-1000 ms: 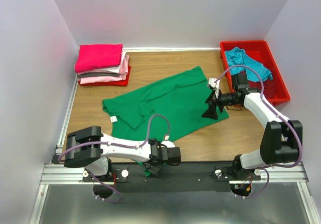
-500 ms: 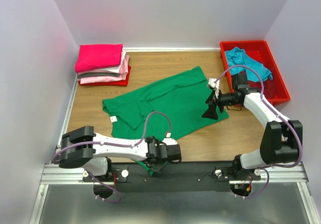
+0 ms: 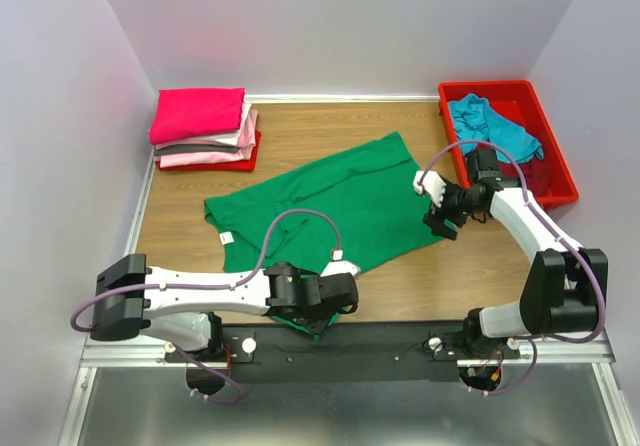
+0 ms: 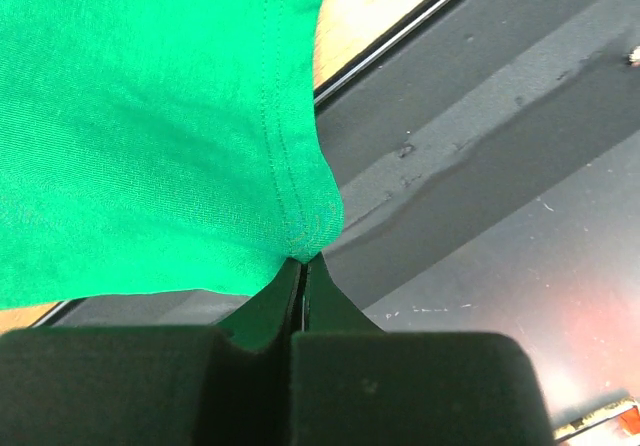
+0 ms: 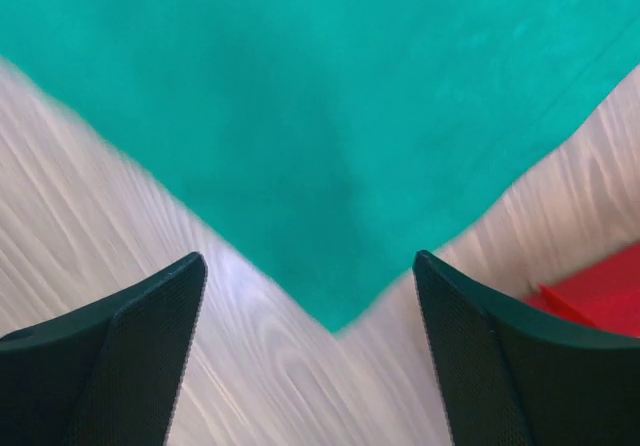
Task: Fold and stack the t-shirts
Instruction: Fold the tshirt
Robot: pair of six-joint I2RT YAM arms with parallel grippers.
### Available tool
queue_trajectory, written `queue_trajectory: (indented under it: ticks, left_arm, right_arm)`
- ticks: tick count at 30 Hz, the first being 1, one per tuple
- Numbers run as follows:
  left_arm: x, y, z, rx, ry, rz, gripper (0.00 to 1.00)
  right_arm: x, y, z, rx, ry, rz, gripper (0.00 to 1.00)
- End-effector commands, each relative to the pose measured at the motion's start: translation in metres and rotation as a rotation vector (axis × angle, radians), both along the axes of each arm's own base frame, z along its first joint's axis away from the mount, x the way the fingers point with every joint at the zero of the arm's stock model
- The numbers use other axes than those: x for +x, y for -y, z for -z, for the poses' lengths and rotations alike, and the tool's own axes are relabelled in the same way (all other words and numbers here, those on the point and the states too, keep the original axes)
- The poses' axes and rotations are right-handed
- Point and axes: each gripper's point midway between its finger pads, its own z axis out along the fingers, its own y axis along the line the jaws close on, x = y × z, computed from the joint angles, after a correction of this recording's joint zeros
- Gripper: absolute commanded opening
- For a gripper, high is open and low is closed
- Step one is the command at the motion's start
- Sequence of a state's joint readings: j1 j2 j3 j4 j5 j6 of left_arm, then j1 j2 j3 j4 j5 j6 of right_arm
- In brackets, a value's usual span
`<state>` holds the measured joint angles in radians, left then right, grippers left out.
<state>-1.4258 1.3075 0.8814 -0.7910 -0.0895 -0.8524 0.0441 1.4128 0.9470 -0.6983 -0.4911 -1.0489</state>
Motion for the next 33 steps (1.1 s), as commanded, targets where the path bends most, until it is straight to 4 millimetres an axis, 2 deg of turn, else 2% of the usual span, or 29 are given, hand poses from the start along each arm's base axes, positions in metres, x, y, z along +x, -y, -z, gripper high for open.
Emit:
queue_trajectory:
  ticks: [1,4,5,6,12,17,23,28,31,33]
  left_arm:
    - [0.001,0.004,-0.008,-0.045,0.003,0.017,0.00]
    - [0.000,0.003,-0.009,-0.054,0.003,0.018,0.00]
    - [0.000,0.003,-0.009,-0.056,0.000,0.016,0.00]
    - [0.000,0.004,-0.011,-0.072,0.001,0.015,0.00]
    - [-0.005,0.000,-0.006,-0.088,-0.022,0.002,0.00]
    - [-0.008,-0.004,-0.001,-0.089,-0.038,0.005,0.00]
    - [-0.009,-0.005,0.001,-0.085,-0.041,0.005,0.00]
    - [-0.008,-0.005,0.001,-0.088,-0.039,0.003,0.00]
    - [-0.007,-0.005,0.001,-0.089,-0.038,0.000,0.00]
    - [-0.005,-0.006,0.001,-0.092,-0.036,-0.007,0.00]
  right_arm:
    - [-0.029,0.035,0.011,-0.221,0.009,-0.269,0.82]
    - [-0.032,0.037,0.012,-0.252,-0.004,-0.469,0.76]
    - [-0.040,0.044,0.014,-0.254,-0.048,-0.489,0.76]
    - [-0.038,0.045,0.018,-0.252,-0.074,-0.518,0.76]
    - [-0.046,0.045,0.035,-0.251,-0.101,-0.656,0.76]
    - [-0.036,0.047,0.053,-0.260,-0.103,-0.627,0.70]
    - [-0.023,0.050,0.063,-0.278,-0.098,-0.592,0.62]
    - [-0.019,0.053,0.072,-0.288,-0.109,-0.565,0.55]
    - [-0.016,0.055,0.078,-0.299,-0.098,-0.549,0.45]
    - [-0.015,0.054,0.081,-0.296,-0.093,-0.543,0.34]
